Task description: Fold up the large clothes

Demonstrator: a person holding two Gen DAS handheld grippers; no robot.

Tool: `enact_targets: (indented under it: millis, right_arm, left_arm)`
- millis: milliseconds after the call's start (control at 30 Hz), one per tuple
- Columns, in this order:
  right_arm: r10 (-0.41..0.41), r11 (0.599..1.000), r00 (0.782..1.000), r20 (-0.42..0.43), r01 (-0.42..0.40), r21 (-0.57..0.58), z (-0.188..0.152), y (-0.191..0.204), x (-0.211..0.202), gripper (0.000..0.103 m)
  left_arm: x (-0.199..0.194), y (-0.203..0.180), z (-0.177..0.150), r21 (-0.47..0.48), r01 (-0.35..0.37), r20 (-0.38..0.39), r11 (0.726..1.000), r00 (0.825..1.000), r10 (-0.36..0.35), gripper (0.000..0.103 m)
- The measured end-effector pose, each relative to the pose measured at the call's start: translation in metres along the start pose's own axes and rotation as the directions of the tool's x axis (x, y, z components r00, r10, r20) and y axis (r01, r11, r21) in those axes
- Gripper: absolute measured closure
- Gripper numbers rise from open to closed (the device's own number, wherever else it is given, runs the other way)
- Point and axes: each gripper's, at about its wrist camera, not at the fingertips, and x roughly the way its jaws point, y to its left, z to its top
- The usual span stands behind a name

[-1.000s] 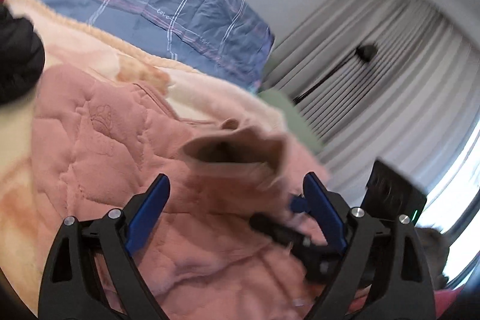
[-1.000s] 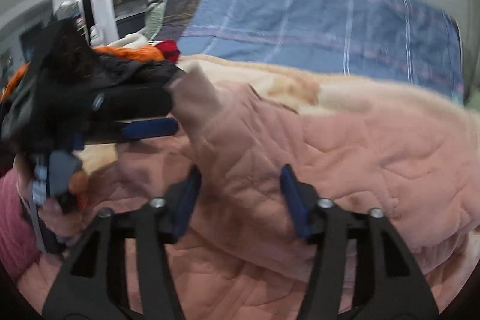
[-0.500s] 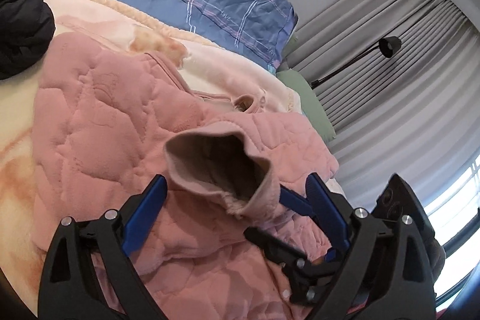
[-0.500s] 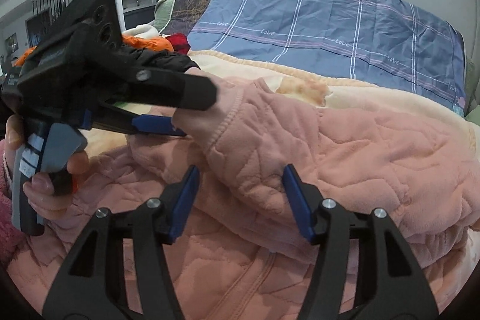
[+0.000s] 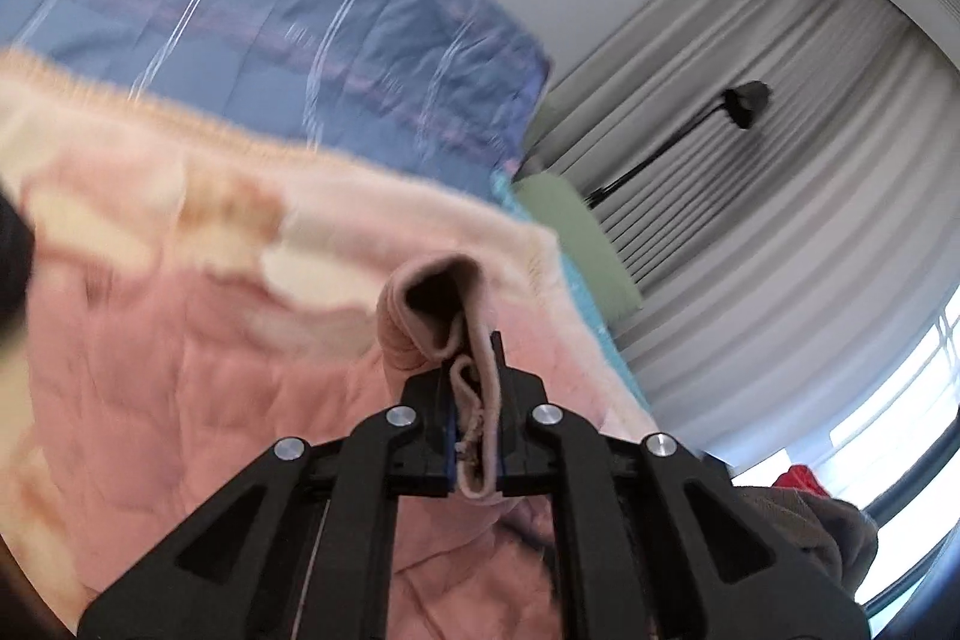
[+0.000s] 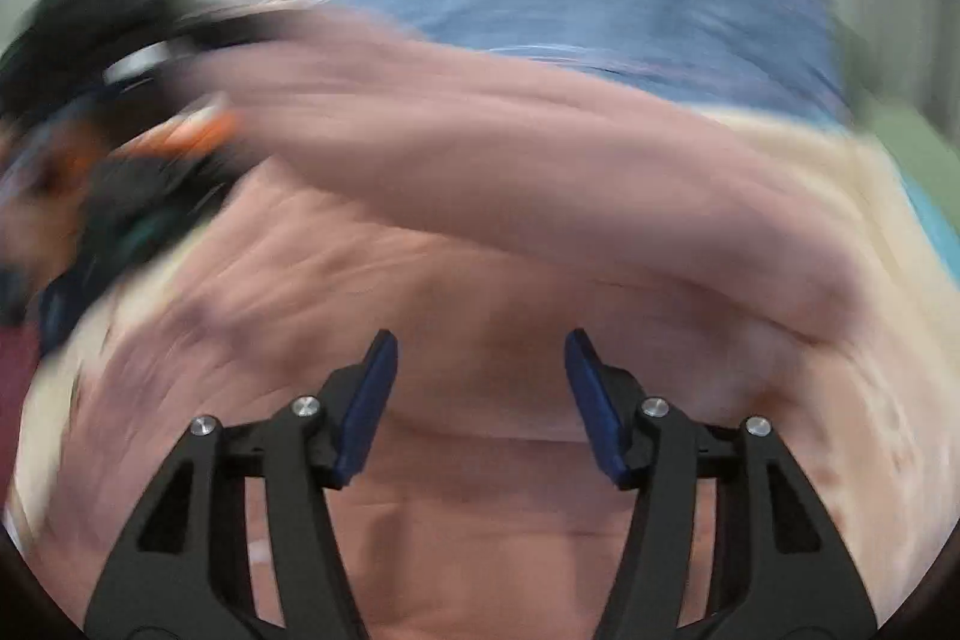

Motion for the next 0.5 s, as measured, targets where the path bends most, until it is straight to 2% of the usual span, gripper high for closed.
enact_targets:
  millis: [67,100,133,200,233,267,333,433,467,500]
  right_arm:
    - [-0.051,0.973,0.999,0.009,0.048,0.225,-0.001,-0.051,0.000,0.049]
    - [-0.062,0.940,0.998,0.000,0.058,0.337,-0.006,-0.077,0.002,0.061]
    - [-0.006,0.899,1.000,-0.006,0.008,0.438,-0.016,-0.101,0.008,0.068]
    - [0.094,0.829,0.995,0.008,-0.083,0.554,-0.030,-0.124,0.017,0.070]
    - [0.097,0.825,0.995,0.016,-0.090,0.558,-0.030,-0.125,0.015,0.070]
    - [0.085,0.840,0.996,0.009,-0.076,0.538,-0.027,-0.122,0.013,0.069]
    - [0.020,0.885,1.000,-0.013,-0.012,0.465,-0.023,-0.106,0.012,0.067]
    - [-0.073,0.927,0.997,-0.035,0.080,0.367,-0.021,-0.086,0.010,0.067]
    - [-0.078,0.928,0.996,-0.037,0.086,0.362,-0.020,-0.087,0.009,0.067]
    - [-0.077,0.928,0.996,-0.038,0.085,0.363,-0.021,-0.087,0.009,0.067]
  left_arm:
    - [-0.021,-0.011,0.010,0.042,-0.018,0.053,0.999,0.998,0.016,0.095]
    - [-0.033,-0.011,0.013,0.048,-0.039,0.087,0.998,0.996,0.035,0.095]
    - [-0.047,-0.009,0.013,0.047,-0.056,0.116,0.997,0.992,0.050,0.097]
    - [-0.069,0.008,0.011,0.028,-0.093,0.151,0.995,0.985,0.088,0.097]
    - [-0.078,0.022,0.007,0.015,-0.139,0.158,0.990,0.978,0.135,0.097]
    - [-0.081,0.034,0.001,0.000,-0.172,0.149,0.985,0.974,0.171,0.097]
    - [-0.076,0.069,-0.014,-0.078,-0.222,0.082,0.972,0.970,0.228,0.097]
    - [-0.067,0.097,-0.036,-0.130,-0.214,0.014,0.968,0.976,0.218,0.095]
    - [-0.062,0.100,-0.044,-0.134,-0.200,-0.007,0.971,0.980,0.201,0.079]
    - [-0.058,0.101,-0.050,-0.135,-0.183,-0.023,0.974,0.983,0.182,0.068]
